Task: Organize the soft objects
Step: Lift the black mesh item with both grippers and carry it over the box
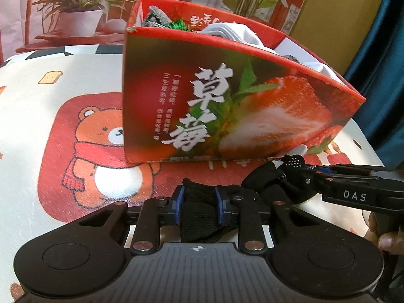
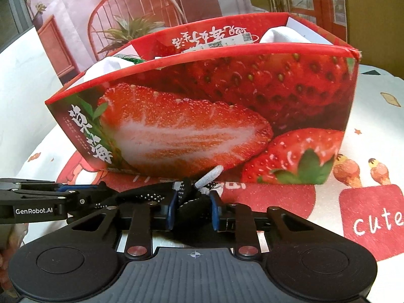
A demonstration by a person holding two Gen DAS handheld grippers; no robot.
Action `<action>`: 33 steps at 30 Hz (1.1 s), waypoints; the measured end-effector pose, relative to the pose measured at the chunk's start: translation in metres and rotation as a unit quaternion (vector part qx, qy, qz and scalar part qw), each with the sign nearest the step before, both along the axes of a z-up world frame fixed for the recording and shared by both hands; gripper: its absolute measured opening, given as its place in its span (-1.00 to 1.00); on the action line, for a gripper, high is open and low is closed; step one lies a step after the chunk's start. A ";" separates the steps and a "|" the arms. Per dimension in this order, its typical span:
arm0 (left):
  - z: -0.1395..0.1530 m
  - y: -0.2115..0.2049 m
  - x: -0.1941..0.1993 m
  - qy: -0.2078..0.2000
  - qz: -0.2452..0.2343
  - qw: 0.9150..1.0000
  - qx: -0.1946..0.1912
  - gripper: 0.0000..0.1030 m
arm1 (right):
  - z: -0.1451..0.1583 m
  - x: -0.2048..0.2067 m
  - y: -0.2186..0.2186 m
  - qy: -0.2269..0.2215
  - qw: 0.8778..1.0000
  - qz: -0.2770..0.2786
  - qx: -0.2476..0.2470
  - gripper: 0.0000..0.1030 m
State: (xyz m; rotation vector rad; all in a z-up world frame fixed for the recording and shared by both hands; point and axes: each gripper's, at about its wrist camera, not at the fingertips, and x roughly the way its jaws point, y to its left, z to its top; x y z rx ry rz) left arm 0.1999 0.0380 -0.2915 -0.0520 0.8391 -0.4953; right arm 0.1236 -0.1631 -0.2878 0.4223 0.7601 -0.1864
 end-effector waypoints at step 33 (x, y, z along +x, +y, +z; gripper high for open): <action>0.119 0.008 -0.034 -0.147 -0.017 0.986 -0.074 -0.77 | 0.111 -0.043 -0.013 -0.144 0.989 0.009 -0.043 -0.74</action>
